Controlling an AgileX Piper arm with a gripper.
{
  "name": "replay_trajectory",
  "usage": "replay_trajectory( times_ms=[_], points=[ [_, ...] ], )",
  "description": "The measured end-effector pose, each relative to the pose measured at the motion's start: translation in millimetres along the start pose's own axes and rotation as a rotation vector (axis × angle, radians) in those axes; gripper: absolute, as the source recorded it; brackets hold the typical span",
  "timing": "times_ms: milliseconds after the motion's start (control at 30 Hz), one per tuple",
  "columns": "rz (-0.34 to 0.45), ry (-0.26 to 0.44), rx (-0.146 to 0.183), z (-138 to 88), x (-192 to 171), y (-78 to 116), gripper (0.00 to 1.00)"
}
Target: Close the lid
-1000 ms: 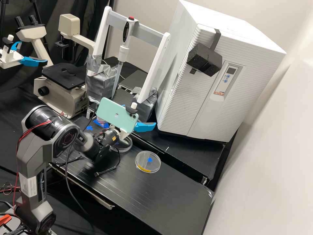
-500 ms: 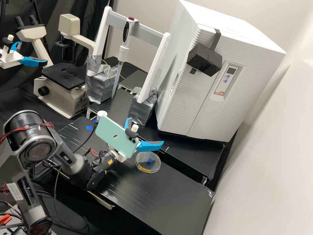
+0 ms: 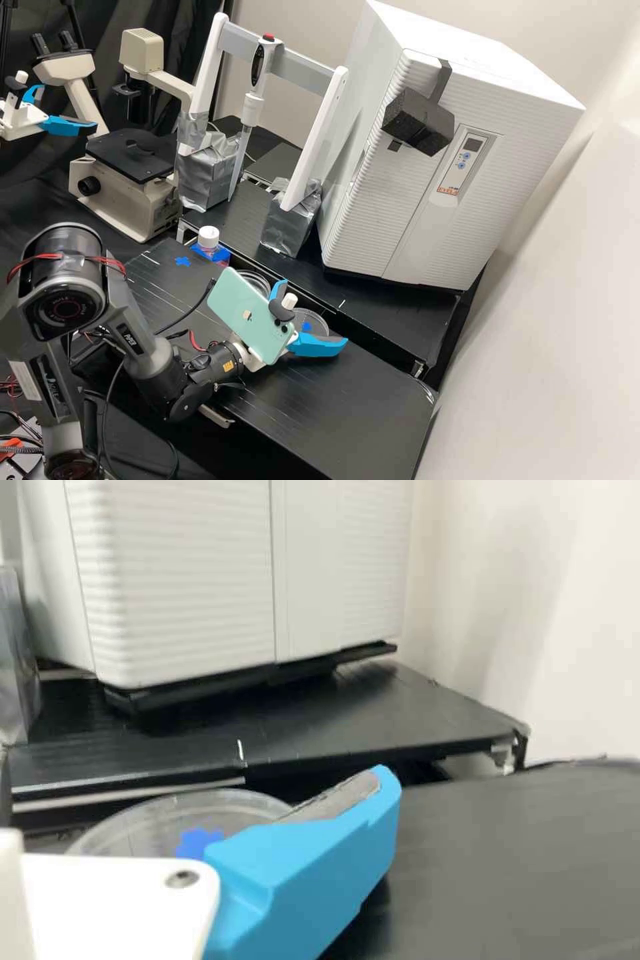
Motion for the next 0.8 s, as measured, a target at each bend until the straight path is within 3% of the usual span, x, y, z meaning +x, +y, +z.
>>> replay_trajectory(
  times_ms=[800],
  points=[
    [-0.01, -0.026, -0.028, 13, -17, 3.7, 1.0]
  ],
)
